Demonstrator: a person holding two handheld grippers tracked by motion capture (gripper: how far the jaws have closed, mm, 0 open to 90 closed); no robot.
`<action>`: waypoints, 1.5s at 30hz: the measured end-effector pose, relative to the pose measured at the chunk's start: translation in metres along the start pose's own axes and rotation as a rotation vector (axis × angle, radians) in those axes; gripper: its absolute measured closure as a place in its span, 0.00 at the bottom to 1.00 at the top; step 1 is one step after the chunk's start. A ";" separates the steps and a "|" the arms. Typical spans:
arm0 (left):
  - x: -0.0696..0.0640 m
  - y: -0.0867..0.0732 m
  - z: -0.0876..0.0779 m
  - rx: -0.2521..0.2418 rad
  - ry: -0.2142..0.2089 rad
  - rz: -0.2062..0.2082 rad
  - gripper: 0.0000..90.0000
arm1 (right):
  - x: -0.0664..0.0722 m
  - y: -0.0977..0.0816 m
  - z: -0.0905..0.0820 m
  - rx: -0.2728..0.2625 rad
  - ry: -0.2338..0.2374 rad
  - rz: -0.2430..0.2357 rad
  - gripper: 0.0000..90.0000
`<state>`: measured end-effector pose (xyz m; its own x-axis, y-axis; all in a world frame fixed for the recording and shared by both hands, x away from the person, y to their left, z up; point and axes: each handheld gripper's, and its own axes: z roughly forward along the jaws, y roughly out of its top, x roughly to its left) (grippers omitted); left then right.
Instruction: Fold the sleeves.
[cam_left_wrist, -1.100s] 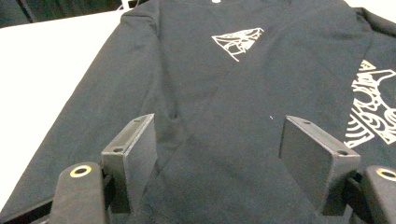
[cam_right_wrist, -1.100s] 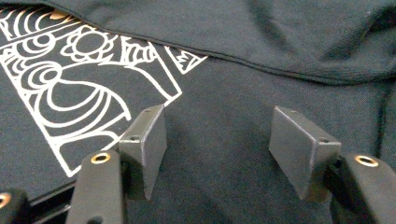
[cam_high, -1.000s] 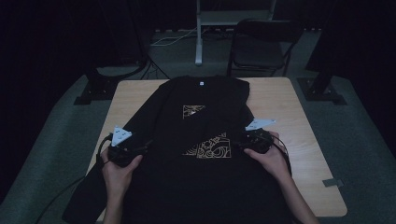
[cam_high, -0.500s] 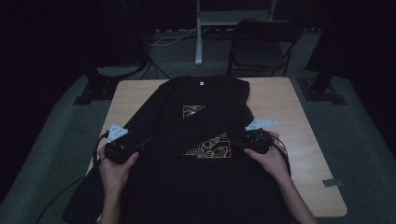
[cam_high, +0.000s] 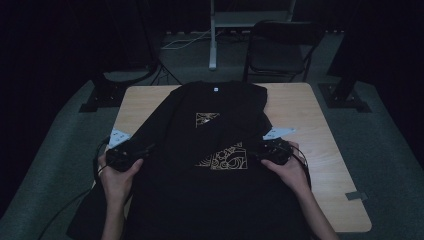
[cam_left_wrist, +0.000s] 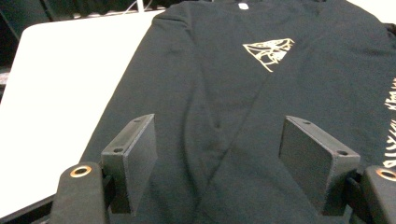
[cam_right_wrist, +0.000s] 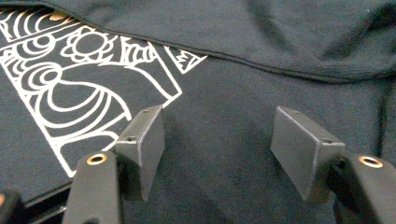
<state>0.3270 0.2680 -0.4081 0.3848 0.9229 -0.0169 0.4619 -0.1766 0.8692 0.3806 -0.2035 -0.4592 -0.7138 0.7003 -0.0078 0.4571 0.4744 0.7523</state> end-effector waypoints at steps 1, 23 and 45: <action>0.001 0.000 0.000 0.000 0.004 -0.003 0.32 | 0.000 0.000 0.000 0.000 0.000 0.000 0.38; 0.038 -0.008 0.000 0.056 0.061 -0.081 0.36 | 0.000 0.000 0.000 0.002 0.003 -0.004 0.35; 0.066 -0.025 0.032 0.170 0.078 -0.162 0.38 | 0.001 -0.001 0.000 0.003 0.008 -0.005 0.32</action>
<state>0.3663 0.3226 -0.4465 0.2348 0.9663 -0.1059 0.6430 -0.0727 0.7624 0.3797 -0.2033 -0.4596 -0.7204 0.6935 -0.0059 0.4552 0.4792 0.7505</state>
